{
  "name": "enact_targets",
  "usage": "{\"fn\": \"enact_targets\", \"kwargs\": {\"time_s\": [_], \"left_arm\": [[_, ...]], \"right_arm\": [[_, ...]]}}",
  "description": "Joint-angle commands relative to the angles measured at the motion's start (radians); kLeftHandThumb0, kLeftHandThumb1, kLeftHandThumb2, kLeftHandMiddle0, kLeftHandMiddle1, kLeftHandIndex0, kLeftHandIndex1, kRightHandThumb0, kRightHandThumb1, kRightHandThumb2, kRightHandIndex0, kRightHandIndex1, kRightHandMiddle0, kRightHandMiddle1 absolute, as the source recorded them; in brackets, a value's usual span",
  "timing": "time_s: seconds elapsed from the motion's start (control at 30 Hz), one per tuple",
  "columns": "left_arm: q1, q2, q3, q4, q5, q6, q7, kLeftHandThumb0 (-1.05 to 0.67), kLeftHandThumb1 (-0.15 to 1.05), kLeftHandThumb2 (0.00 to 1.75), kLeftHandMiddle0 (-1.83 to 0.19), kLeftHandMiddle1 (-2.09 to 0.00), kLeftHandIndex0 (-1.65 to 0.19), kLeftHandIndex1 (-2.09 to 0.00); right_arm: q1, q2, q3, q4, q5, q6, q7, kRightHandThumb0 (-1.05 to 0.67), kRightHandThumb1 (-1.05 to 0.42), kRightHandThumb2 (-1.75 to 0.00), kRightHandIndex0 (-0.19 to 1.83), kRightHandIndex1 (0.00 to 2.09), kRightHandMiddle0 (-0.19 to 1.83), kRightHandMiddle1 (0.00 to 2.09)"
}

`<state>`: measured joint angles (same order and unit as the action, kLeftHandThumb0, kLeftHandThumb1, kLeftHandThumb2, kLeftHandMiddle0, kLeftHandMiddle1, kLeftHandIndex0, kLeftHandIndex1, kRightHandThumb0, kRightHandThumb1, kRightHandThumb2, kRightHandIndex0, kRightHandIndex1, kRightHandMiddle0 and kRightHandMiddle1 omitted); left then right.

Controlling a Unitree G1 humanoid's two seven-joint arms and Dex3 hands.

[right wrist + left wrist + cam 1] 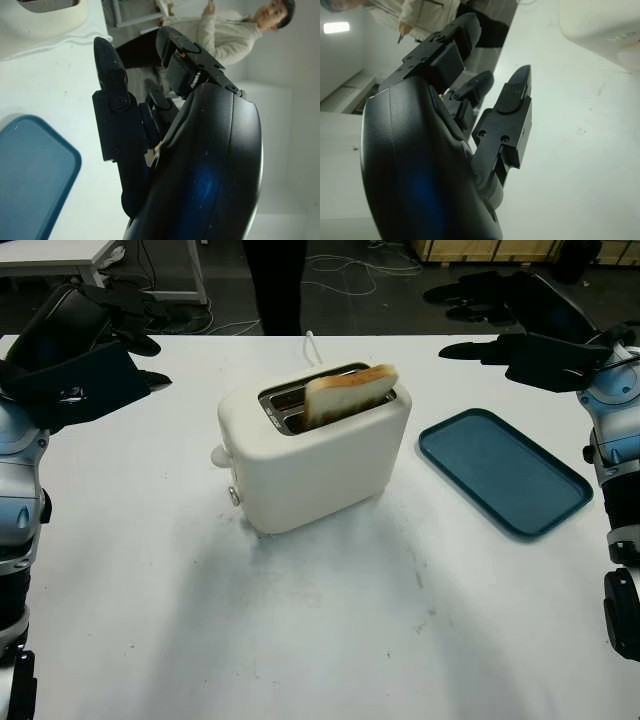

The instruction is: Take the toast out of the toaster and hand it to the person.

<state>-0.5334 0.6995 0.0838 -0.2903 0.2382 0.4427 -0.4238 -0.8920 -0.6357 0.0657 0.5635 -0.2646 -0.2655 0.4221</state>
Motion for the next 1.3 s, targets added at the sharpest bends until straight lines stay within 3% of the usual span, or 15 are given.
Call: {"fn": "enact_targets", "kwargs": {"time_s": [0.0,0.3,0.5,1.03,1.07,1.1,1.17,1.27], "left_arm": [[0.009,-0.003,0.003,-0.010,0.000,0.012,0.005,0.08,0.87,0.00,-0.50,-0.67,-0.75,0.00],[0.008,-0.007,0.004,-0.008,-0.005,0.018,0.003,0.10,0.87,0.01,-0.49,-0.67,-0.75,0.00],[0.005,-0.009,0.001,-0.008,-0.005,0.029,0.003,0.09,0.87,0.01,-0.49,-0.67,-0.74,0.00],[0.000,-0.004,-0.004,-0.018,-0.001,0.045,-0.002,0.07,0.87,0.00,-0.48,-0.66,-0.73,-0.01],[-0.001,-0.005,-0.003,-0.016,-0.004,0.043,-0.002,0.08,0.87,0.00,-0.48,-0.66,-0.73,0.00],[-0.001,-0.006,-0.002,-0.013,-0.006,0.036,-0.001,0.08,0.87,0.00,-0.48,-0.66,-0.73,0.00],[-0.001,-0.005,-0.004,-0.009,-0.004,0.027,0.000,0.08,0.87,0.00,-0.49,-0.66,-0.73,-0.01],[-0.003,0.000,-0.012,-0.014,0.006,0.041,-0.002,0.07,0.87,0.00,-0.50,-0.66,-0.74,-0.01]], "right_arm": [[0.009,0.002,0.004,0.000,-0.005,0.001,-0.015,-0.43,-0.92,-0.02,0.67,0.01,0.61,0.00],[-0.042,0.017,-0.004,-0.014,0.009,0.008,-0.015,-0.54,-0.88,0.00,0.69,0.01,0.63,0.01],[-0.119,0.061,-0.016,-0.028,0.097,0.045,0.064,-0.84,-0.85,0.00,0.70,0.02,0.65,0.01],[-0.195,0.177,0.099,-0.105,0.101,0.043,0.181,-0.97,-0.70,0.00,0.73,0.07,0.70,0.04],[-0.193,0.182,0.109,-0.104,0.098,0.046,0.190,-0.97,-0.70,0.00,0.71,0.16,0.69,0.04],[-0.193,0.185,0.117,-0.099,0.097,0.039,0.199,-0.96,-0.69,0.00,0.53,0.50,0.68,0.04],[-0.189,0.192,0.130,-0.091,0.102,0.034,0.224,-0.94,-0.68,0.00,0.33,0.85,0.67,0.05],[-0.179,0.203,0.140,-0.077,0.105,0.018,0.245,-0.95,-0.68,0.00,0.27,0.95,0.67,0.07]]}}
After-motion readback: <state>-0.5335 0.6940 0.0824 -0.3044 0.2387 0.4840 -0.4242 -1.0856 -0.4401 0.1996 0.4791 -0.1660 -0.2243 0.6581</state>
